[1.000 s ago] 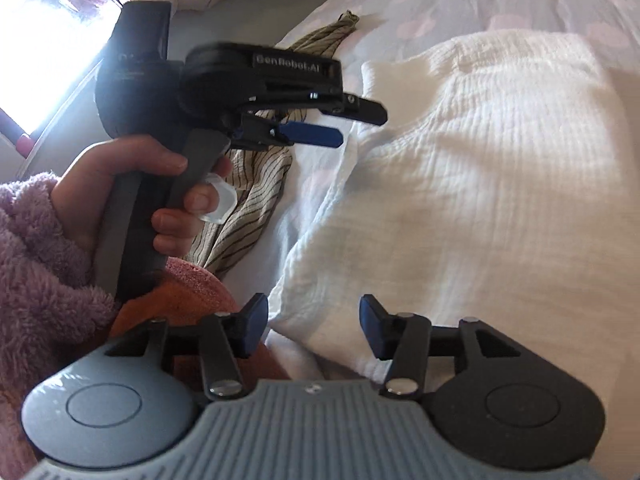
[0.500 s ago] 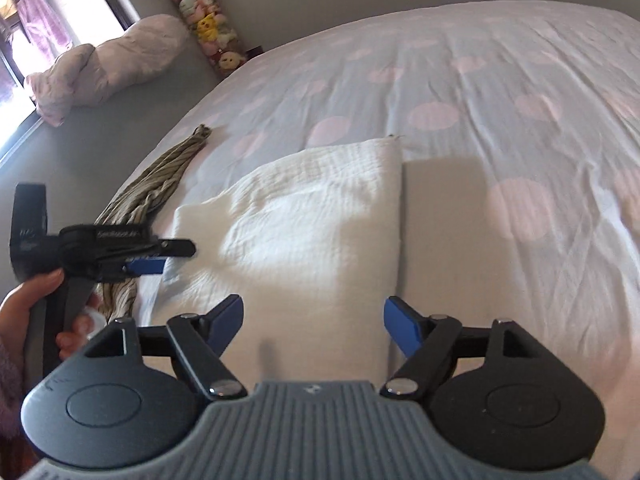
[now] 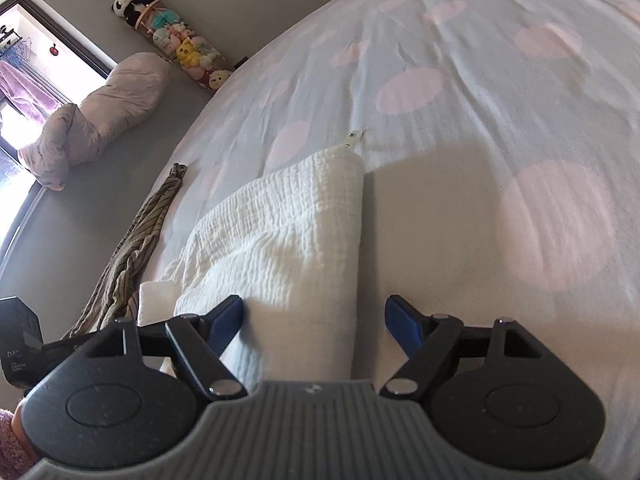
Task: Fold clothes
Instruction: 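Grasp the folded shirt bundle with the left gripper while the right gripper pinches it, then lift the folded shirt with both grippers and carry it to the clothes stack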
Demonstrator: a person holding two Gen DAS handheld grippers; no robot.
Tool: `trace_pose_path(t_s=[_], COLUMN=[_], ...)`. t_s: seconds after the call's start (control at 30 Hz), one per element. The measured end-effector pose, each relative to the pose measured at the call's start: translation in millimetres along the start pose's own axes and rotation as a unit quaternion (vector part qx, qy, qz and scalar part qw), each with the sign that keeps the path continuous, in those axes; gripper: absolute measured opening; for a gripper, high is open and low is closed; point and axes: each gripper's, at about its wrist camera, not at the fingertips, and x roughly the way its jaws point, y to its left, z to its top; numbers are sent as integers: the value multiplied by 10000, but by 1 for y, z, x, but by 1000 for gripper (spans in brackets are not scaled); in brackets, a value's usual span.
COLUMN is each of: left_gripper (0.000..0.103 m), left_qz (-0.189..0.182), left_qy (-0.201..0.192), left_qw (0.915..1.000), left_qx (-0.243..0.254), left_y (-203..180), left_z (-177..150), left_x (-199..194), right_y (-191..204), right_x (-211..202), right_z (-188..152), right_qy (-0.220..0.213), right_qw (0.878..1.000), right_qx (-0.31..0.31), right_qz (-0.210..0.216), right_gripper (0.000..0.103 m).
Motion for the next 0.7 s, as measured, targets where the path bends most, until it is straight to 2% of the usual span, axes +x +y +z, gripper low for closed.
trace_pose_path(t_s=[0.1,0.17,0.23,0.27,0.33,0.43,0.7], left_gripper=[51,44,33,30,17,14,13], left_qz=[-55,-133,-231,-282,-357,-358,-500], left_qy=[-81,-111,-127,-131,-167,-285,-1015], left_qw=[9999,9998,9997,9995,9992,9989,9908], left_qx=[34,18,-2,-12,-17,92,744], left_y=[-1,-1,-1,-1,-2,-6,-36], left_z=[3,4,5,5,6,5,-1], left_x=[3,4,6,6,5,-1,-49], right_y=[-8,-17,-24,-26,-26,-20,14], right_x=[7,11,14,16,19,15,-39], right_z=[6,7,8,8,6,5,-3], right_qy=[-42,-95,-89,-71,-81,-241,-977], right_qw=[9996,9988,9975,9967,9962,9967,9928], right_qx=[58,252,422,489,510,339,-270], right_qz=[256,403,551,645,707,692,634], right_gripper=[77,66,47,42,28,21,18])
